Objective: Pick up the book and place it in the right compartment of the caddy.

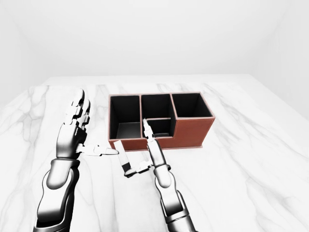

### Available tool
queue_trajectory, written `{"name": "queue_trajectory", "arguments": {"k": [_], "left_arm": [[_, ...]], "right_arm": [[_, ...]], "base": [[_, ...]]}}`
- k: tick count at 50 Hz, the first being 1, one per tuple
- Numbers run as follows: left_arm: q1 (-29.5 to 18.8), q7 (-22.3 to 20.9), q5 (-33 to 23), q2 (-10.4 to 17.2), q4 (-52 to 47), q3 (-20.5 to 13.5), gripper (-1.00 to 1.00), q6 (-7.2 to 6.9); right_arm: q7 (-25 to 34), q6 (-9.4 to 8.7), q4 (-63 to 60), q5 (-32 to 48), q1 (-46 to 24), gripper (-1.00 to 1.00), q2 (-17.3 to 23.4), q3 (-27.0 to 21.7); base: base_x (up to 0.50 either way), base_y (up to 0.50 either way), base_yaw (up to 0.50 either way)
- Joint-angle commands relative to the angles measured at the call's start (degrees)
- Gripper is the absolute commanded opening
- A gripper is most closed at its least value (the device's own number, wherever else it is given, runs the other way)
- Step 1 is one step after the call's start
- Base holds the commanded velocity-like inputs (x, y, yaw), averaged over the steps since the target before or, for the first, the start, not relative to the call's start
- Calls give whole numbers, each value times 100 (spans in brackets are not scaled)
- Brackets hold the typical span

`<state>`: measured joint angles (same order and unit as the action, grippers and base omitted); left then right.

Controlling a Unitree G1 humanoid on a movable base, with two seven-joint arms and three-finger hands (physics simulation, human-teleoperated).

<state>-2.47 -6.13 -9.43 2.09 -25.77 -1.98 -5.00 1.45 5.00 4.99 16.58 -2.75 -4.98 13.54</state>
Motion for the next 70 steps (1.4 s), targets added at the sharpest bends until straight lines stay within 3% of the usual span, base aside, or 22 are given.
{"name": "queue_trajectory", "arguments": {"k": [1, 15, 53, 70], "left_arm": [[-12, -5, 39, 4, -69, -13, 100, 0], [-5, -13, 36, 2, -106, -8, 100, 0], [-3, -16, 33, 3, -40, -5, 100, 0], [-21, -17, 38, 7, -47, -12, 100, 0]], "right_arm": [[-129, 0, 505, -15, -31, 100, -87, 65], [-236, 0, 1368, -71, -127, 100, -183, 69], [-213, 0, 1716, 150, -224, 100, -450, 301], [-273, 0, 2450, 161, -604, 100, -585, 134]], "base": [[0, 0, 0], [0, 0, 0], [0, 0, 0], [0, 0, 0]]}}
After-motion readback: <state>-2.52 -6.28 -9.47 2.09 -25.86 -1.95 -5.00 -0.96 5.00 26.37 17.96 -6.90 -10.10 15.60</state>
